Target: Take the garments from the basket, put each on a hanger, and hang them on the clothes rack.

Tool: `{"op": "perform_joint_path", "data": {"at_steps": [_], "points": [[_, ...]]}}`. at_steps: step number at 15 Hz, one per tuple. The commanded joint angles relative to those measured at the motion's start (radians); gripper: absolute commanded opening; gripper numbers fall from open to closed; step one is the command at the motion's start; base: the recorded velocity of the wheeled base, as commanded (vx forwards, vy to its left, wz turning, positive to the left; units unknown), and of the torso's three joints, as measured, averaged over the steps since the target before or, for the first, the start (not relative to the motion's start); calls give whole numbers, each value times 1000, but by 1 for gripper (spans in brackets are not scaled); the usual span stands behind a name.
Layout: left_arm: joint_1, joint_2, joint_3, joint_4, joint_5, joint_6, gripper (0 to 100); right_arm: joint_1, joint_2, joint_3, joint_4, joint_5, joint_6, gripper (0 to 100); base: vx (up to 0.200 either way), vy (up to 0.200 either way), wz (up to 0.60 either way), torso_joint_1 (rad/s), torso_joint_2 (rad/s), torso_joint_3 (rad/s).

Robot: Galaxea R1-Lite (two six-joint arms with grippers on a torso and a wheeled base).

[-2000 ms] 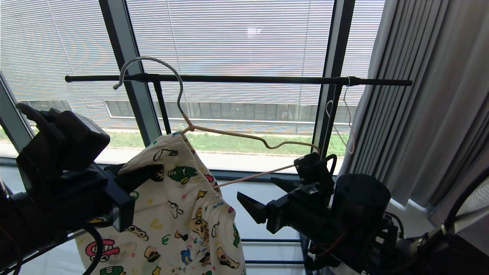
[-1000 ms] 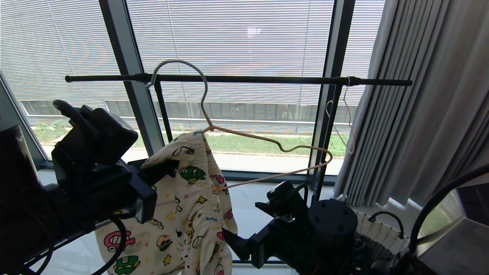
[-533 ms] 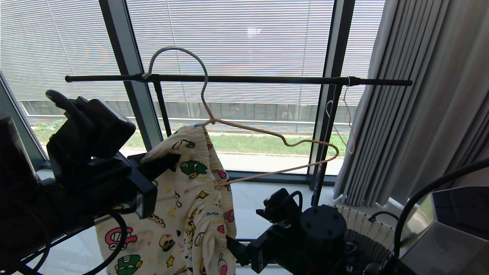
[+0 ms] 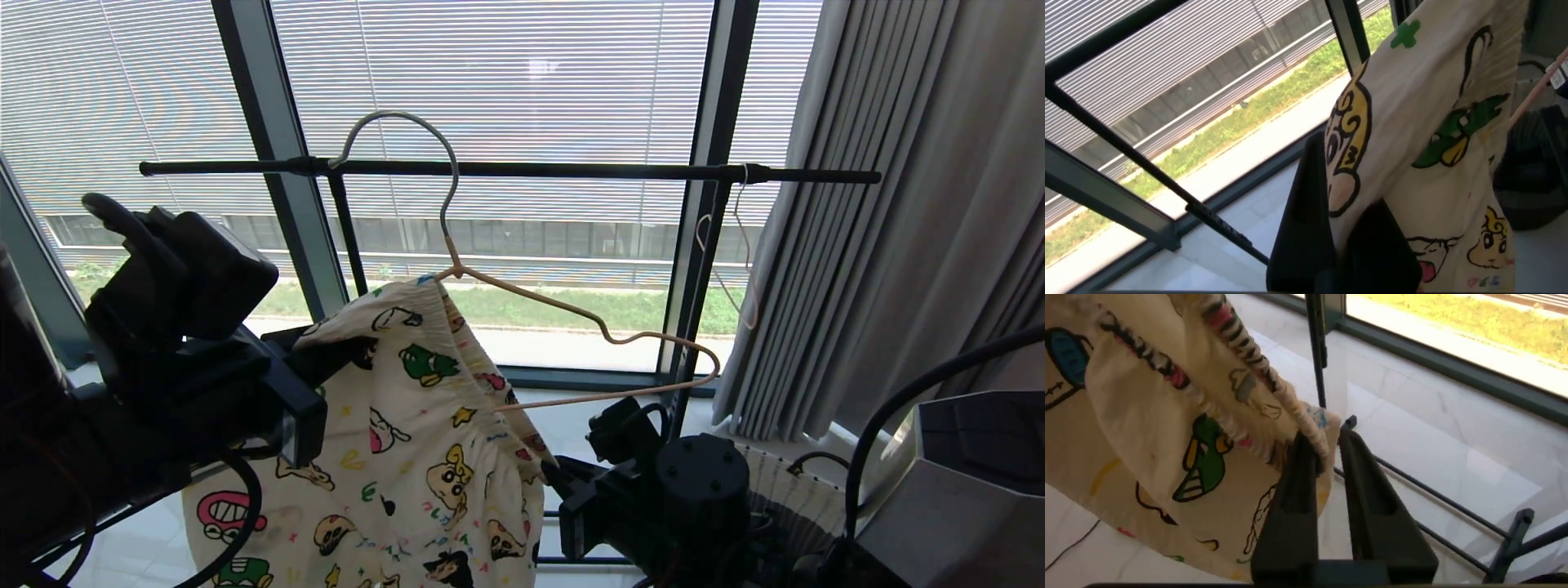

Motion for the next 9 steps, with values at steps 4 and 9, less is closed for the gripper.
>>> {"op": "perform_joint_path", "data": {"at_steps": [4,9], "points": [[62,-15,22,-4,10,-1,0,-146,-70,39,2,-43,-54,0,0,0,0,0,0,0],[102,-35,110,-72,8,4,0,-308,-154,70,4,-18,-140,0,0,0,0,0,0,0]]}}
